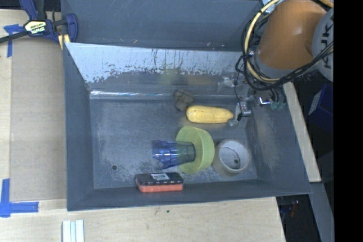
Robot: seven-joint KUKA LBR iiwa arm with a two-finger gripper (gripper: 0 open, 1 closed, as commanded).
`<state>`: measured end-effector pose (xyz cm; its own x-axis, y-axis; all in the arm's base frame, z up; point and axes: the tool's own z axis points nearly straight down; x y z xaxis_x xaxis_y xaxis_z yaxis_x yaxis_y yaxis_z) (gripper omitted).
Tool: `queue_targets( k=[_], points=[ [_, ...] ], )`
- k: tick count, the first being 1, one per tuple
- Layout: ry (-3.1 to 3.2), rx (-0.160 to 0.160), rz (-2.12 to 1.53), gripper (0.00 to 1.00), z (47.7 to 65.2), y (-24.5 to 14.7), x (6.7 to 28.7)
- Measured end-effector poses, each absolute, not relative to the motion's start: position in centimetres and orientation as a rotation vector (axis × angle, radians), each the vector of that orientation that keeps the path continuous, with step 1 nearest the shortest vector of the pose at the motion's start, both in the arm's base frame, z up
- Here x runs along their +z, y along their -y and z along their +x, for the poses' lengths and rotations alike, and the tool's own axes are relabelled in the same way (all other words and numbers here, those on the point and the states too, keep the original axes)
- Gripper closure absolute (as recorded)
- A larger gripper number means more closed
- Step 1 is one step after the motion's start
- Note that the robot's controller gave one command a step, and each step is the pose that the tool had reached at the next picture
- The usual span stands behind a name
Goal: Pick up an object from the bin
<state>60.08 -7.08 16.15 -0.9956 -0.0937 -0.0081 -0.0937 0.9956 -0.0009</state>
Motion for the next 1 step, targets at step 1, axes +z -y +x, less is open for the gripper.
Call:
queue_targets(
  k=[1],
  points=[
    [-3.084, -0.004, -0.539, 0.00, 57.80, 7.21, 12.39]
  ],
)
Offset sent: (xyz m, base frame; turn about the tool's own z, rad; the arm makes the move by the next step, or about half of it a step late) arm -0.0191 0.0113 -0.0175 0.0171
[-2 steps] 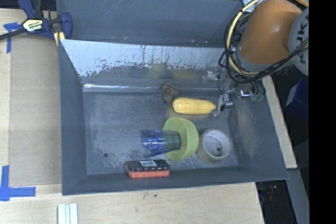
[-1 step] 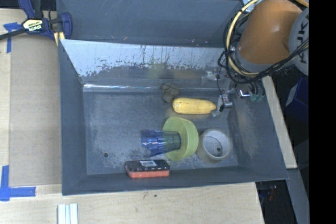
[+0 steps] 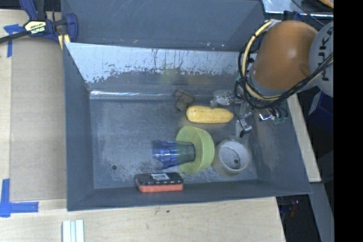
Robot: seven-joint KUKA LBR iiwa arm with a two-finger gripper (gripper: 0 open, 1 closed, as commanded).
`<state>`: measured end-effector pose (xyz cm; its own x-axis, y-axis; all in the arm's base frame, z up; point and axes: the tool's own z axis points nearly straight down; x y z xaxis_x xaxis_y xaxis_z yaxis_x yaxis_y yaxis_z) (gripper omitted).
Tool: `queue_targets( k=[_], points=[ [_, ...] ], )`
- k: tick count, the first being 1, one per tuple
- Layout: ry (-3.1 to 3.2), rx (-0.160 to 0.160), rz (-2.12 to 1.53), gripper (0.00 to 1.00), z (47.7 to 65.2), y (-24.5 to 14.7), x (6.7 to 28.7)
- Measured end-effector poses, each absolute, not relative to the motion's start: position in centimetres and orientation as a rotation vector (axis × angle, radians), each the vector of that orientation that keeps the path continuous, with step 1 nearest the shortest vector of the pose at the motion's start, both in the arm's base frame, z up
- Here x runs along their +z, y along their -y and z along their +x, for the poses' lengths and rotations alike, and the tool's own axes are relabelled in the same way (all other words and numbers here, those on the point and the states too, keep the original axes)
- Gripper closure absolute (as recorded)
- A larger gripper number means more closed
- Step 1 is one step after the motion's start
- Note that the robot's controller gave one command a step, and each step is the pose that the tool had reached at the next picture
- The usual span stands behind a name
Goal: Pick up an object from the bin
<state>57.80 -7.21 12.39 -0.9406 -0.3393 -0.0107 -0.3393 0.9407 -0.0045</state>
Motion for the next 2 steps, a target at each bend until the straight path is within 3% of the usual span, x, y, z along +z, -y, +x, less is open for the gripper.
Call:
queue_targets(
  k=[1, 2],
  points=[
    [-3.119, -0.003, -0.182, 0.00, 58.1, 6.3, 13.7],
    [-3.122, -0.001, -0.251, 0.00, 58.9, 6.9, 10.0]
  ],
)
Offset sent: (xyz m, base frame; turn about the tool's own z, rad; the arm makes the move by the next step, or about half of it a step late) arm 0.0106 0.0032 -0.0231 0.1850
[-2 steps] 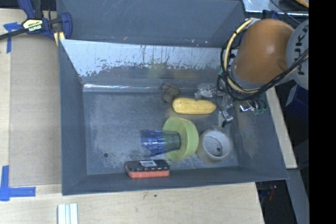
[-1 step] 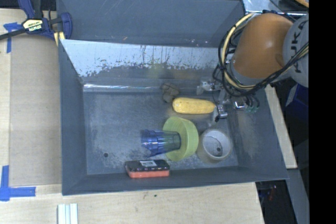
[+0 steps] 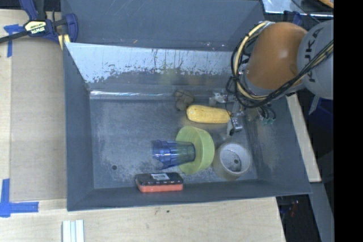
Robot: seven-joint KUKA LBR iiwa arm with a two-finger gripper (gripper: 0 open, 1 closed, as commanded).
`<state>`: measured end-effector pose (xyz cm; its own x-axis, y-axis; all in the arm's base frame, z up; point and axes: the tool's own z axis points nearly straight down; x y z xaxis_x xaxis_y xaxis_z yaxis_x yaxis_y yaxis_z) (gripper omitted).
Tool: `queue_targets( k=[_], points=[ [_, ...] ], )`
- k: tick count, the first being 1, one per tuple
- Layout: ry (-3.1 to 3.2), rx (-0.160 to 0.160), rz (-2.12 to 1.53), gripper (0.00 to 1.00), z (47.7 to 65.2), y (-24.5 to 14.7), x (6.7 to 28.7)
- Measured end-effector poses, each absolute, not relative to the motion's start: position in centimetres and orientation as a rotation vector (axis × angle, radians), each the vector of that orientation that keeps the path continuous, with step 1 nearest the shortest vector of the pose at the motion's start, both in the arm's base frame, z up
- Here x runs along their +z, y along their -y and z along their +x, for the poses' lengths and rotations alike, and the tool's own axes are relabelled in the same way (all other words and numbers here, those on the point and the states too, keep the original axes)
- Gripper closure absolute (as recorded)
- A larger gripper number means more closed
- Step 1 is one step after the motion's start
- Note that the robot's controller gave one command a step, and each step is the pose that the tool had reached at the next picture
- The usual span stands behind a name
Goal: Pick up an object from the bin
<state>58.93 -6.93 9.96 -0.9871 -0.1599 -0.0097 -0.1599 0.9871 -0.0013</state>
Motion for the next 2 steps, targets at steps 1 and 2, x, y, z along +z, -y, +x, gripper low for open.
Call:
queue_targets(
  k=[1, 2],
  points=[
    [-3.111, 0.000, 0.224, 1.00, 53.79, 8.54, 12.06],
    [-3.111, 0.000, 0.222, 1.00, 53.79, 8.52, 12.06]
  ],
)
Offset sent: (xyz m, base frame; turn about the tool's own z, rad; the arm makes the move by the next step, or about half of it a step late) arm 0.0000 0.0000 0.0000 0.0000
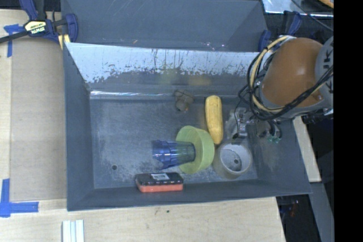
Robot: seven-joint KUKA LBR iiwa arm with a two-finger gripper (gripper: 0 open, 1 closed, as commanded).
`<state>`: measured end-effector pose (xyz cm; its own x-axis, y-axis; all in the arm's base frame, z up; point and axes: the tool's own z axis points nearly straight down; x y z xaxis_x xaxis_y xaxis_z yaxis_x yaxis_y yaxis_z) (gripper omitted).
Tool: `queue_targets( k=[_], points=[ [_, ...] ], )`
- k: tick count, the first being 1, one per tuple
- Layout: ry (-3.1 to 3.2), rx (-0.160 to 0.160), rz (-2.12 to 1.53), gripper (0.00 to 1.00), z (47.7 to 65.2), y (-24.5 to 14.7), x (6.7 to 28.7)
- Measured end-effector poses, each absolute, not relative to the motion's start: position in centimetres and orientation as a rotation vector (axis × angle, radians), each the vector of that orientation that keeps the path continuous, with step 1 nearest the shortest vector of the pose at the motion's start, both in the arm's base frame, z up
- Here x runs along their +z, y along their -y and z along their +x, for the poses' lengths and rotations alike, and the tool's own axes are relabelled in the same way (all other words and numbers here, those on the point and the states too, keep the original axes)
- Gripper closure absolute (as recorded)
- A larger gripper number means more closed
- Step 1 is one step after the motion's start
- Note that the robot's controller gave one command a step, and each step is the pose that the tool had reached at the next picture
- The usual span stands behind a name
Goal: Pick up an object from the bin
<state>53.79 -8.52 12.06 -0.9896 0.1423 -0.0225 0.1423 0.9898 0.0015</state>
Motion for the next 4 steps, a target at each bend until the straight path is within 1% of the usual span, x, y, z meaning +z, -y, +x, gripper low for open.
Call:
queue_targets(
  k=[1, 2, 3, 4],
  points=[
    [-3.100, 0.002, 0.348, 1.00, 52.3, 9.4, 12.4],
    [-3.083, 0.003, 0.458, 1.00, 57.1, 6.6, 14.0],
    [-3.076, 0.010, 0.460, 1.00, 57.0, 6.7, 15.1],
    [-3.108, -0.003, -0.103, 1.00, 55.2, 8.2, 17.8]
  ],
)
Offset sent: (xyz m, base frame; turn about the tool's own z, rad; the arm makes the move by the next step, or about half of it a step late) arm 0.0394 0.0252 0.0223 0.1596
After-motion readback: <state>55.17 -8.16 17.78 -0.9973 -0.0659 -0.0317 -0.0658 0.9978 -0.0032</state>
